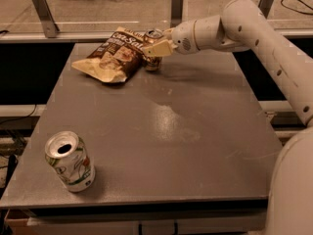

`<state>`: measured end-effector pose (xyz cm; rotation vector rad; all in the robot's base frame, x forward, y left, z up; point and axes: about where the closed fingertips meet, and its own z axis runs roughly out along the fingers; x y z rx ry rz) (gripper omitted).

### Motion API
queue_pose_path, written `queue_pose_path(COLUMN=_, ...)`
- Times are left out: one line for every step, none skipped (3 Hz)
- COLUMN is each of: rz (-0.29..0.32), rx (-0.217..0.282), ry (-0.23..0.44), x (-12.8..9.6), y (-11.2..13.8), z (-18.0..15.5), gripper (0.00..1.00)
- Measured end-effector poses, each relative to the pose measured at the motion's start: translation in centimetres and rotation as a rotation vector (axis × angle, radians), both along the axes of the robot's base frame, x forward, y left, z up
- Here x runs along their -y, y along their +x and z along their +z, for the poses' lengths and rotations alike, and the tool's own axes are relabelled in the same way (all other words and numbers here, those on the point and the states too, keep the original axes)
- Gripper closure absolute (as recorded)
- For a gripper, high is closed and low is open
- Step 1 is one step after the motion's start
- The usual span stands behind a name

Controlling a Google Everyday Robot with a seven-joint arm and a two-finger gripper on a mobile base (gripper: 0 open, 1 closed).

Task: Move orange can near brown chip bag

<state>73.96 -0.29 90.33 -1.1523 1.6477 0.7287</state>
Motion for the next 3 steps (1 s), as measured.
queue_pose_path(rz=-0.012, rx=-0.009, ry=0.004, x=-0.7, y=0.8, z=-0.6, gripper=0.35)
queue_pose_path(rz=-0.012, rx=-0.015, ry=0.004, x=-1.4, y=1.1, z=-1.1, gripper=0.13)
queue_pose_path(rz=-0.006, rx=-0.015, ry=0.004, x=-1.8, y=1.3, z=-1.3, gripper=0.0)
